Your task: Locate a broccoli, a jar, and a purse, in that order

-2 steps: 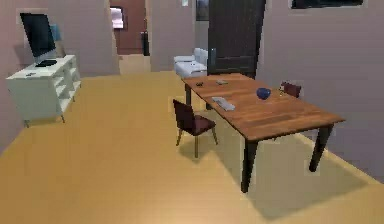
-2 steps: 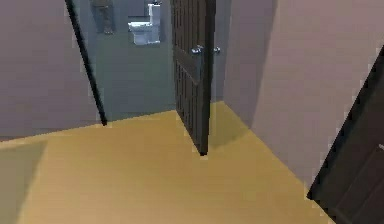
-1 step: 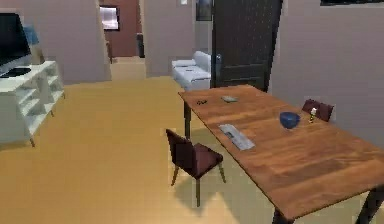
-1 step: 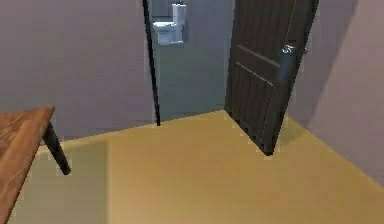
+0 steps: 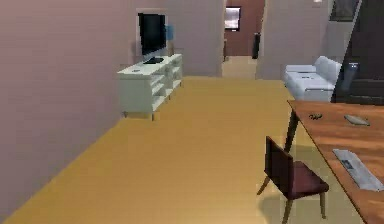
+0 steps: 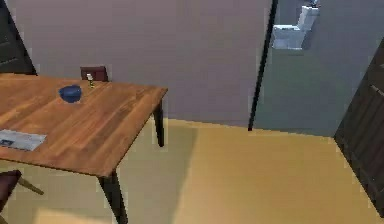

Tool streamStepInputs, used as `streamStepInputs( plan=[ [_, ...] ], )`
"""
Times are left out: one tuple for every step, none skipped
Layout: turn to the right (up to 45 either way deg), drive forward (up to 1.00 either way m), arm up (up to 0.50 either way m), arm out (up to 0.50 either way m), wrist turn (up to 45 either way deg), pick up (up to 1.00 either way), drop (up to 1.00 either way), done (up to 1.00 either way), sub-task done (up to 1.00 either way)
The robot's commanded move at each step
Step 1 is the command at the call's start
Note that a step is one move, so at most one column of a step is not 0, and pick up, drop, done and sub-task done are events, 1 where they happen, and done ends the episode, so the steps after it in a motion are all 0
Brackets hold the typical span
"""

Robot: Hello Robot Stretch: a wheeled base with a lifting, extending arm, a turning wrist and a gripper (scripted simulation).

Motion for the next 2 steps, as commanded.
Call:
streamStepInputs(
  plan=[
    [0.0,1.00,0.00,0.00,0.0,0.00,0.00,0.00,0.00],
    [0.0,0.75,0.00,0.00,0.0,0.00,0.00,0.00,0.00]
  ],
)
